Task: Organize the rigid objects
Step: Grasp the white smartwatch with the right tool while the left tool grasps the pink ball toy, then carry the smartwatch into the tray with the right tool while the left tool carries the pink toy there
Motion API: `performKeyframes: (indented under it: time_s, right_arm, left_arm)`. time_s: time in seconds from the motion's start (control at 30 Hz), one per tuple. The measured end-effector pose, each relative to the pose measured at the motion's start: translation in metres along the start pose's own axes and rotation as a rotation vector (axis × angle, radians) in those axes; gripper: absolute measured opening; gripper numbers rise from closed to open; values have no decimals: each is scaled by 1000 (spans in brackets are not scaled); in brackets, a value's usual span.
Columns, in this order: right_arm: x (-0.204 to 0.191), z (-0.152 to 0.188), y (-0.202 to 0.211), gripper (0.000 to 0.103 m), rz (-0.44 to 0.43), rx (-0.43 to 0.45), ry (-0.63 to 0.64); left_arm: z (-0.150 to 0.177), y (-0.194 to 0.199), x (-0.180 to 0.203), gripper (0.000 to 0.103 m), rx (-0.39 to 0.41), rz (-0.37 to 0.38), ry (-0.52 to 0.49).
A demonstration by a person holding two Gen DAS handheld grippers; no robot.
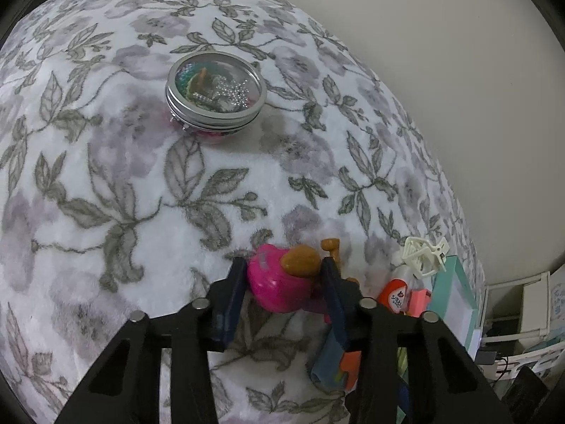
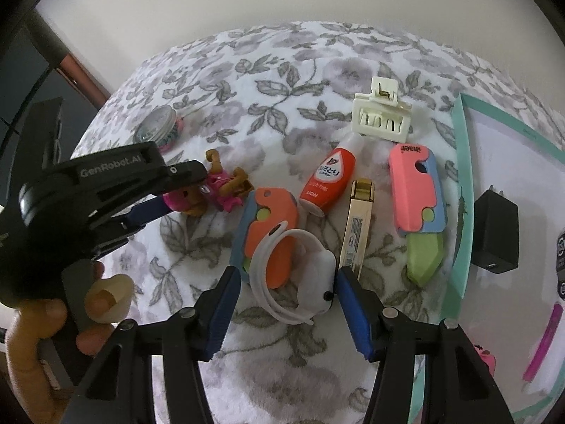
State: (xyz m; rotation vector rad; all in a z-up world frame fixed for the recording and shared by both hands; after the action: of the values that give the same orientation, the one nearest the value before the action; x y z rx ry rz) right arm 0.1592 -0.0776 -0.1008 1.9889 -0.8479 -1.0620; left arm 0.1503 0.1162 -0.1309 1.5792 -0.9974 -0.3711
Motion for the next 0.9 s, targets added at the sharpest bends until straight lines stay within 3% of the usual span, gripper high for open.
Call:
performKeyframes:
  time_s: [0.3,0.9]
  right_arm:
    - [-2,1,-1,54,32,23,37]
    - [0,-13,44,53,-44,120,-6]
  left_arm:
    - [-3,5,-10,42,-45,-21,48]
    - [-23,61,-16,41,60,42,82]
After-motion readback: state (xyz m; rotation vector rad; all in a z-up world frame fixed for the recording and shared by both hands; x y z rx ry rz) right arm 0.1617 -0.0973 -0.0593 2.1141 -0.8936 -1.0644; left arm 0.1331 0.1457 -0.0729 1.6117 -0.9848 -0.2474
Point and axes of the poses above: each gripper's, at about its wrist camera, not at the fingertips, and y roughly against the way its jaws point, x to its right, z to its underside, the point moved 1 cm from there along -y, roughly the way its jaws point, and after that the axes turned 14 degrees about -z, right-handed, at the moved point
